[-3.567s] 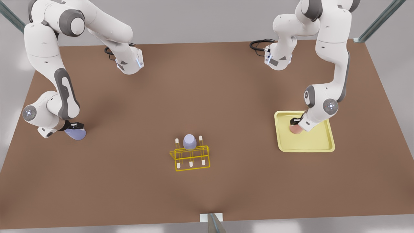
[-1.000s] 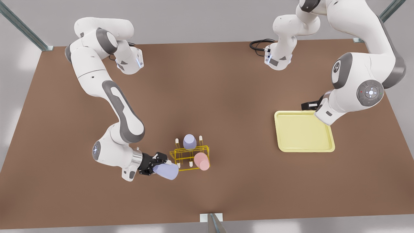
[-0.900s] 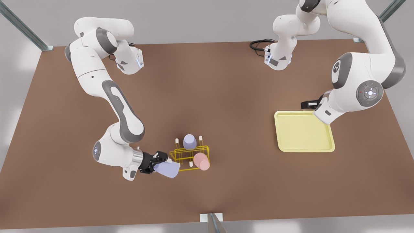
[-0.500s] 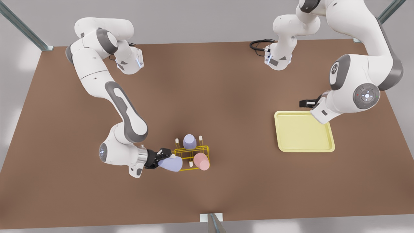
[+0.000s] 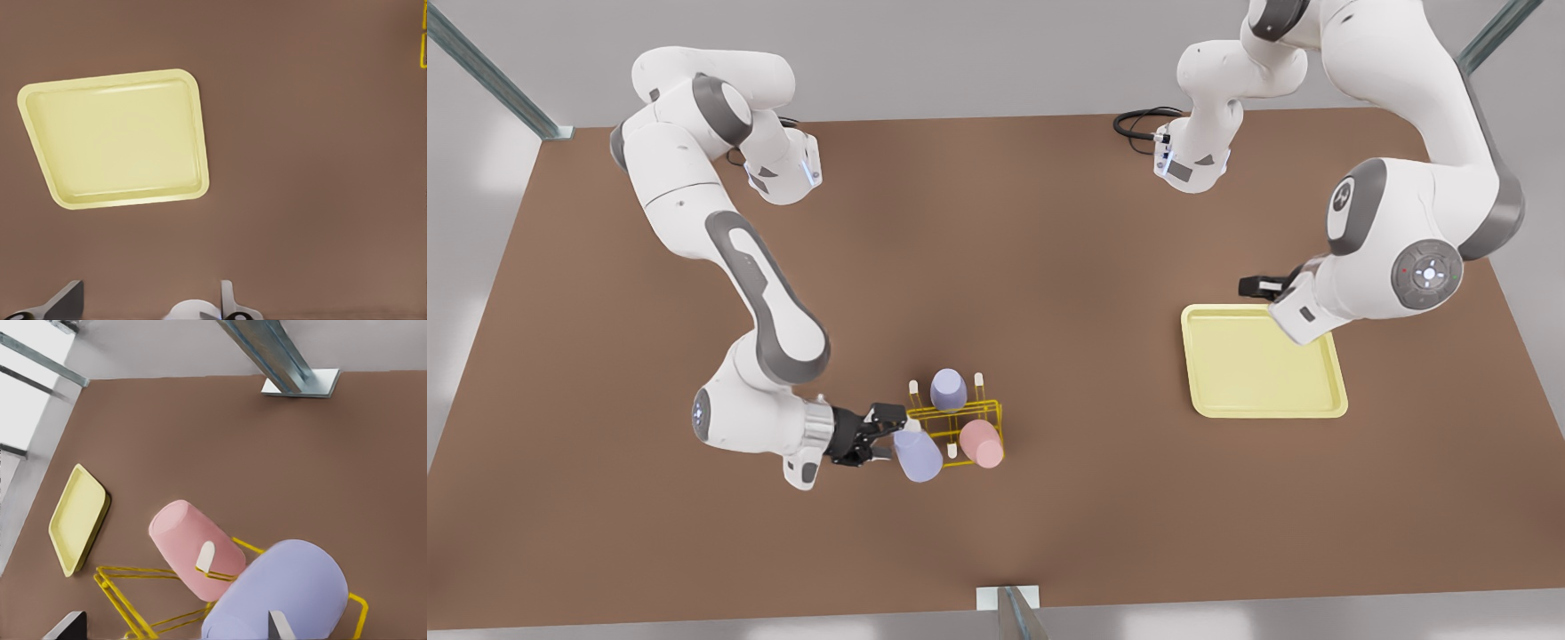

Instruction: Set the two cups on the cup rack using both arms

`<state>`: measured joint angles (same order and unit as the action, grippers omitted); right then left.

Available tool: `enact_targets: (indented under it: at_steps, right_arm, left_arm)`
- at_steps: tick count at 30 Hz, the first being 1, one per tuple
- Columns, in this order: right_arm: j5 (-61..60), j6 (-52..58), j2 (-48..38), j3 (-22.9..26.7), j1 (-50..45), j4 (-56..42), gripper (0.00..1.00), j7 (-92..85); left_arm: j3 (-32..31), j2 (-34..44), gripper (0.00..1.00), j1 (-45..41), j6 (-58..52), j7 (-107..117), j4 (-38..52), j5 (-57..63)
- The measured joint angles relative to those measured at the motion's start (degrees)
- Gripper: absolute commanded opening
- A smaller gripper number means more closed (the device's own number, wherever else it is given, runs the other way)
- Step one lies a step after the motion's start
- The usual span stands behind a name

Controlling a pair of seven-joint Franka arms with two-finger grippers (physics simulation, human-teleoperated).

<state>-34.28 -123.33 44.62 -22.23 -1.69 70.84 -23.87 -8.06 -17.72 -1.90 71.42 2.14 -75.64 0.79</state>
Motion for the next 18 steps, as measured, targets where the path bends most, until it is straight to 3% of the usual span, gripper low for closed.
enact_targets:
  at_steps: [4, 9, 12, 18]
  right_arm:
    - [10.0, 6.4, -4.7, 0.4, 2.4, -0.6, 1.00, 2.8]
    - [37.4, 21.4, -14.1, 1.6, 5.1, 0.4, 1.00, 7.0]
    - [40.8, 29.0, -25.5, 10.2, 2.5, 3.9, 1.00, 9.0]
    - [41.8, 36.0, -36.2, 12.3, 0.8, 10.0, 1.00, 12.2]
  left_arm:
    - [0.0, -0.1, 1.00, 0.0, 1.1, -0.4, 0.0, -0.4]
    - [0.1, -0.3, 1.00, 0.1, 2.8, -0.8, 0.2, 0.3]
    - [0.1, -0.1, 1.00, 0.1, 3.7, -0.7, 0.3, 0.9]
    - [0.1, -0.6, 1.00, 0.1, 4.6, -0.2, 0.2, 1.2]
